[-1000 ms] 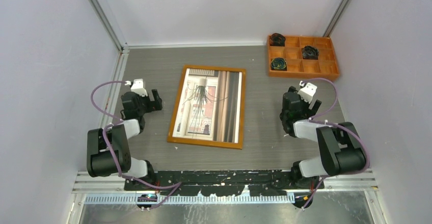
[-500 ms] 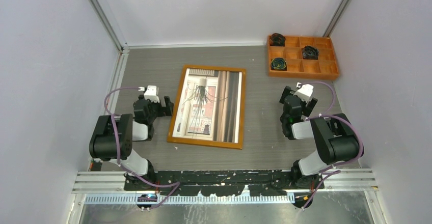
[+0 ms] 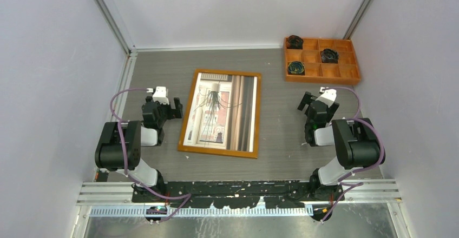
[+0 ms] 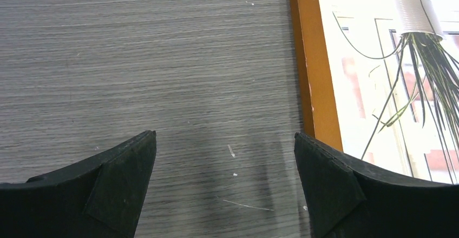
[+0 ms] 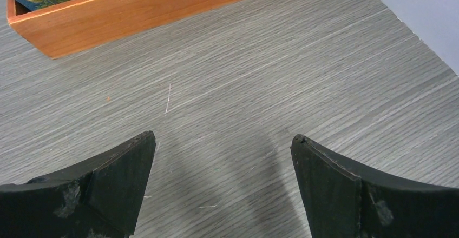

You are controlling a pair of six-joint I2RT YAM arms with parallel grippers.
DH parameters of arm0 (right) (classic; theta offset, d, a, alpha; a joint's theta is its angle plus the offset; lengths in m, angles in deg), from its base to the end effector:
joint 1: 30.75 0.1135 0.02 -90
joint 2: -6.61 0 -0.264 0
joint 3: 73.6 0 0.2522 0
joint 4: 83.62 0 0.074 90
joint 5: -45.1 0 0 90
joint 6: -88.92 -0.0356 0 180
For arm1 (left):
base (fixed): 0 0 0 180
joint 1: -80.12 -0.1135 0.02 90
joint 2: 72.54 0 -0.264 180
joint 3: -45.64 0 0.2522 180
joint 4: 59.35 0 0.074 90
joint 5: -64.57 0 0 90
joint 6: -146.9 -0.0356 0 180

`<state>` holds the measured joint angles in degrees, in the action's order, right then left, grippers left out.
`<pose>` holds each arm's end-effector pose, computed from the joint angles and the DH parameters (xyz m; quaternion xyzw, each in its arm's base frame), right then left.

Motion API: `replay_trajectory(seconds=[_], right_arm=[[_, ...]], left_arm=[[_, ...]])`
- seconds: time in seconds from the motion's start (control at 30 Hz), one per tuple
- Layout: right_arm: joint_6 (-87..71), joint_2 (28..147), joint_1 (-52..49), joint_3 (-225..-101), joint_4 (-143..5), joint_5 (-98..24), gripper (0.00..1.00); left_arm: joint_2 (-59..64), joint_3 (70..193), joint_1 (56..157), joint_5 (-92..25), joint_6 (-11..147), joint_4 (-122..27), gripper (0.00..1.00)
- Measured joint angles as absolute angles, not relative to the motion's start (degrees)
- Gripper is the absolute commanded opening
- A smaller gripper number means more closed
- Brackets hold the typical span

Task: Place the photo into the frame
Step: Reset both arms

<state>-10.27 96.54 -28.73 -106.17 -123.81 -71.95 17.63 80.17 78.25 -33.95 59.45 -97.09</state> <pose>0.2571 -0.0071 0.1339 0.1875 0.7722 -0.1309 0.5928 0.2671 0.0034 0.1357 0.0126 0.8074 -0.0635 0.5865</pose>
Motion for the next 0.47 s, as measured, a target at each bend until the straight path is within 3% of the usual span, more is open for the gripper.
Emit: replay_trajectory(seconds=[0.47], right_arm=[[-10.27,96.54,-28.73,-106.17,-123.83,-71.12,1.00]], left_arm=[[17.63,80.17,78.29,-33.77,59.43,-97.05,1.00]])
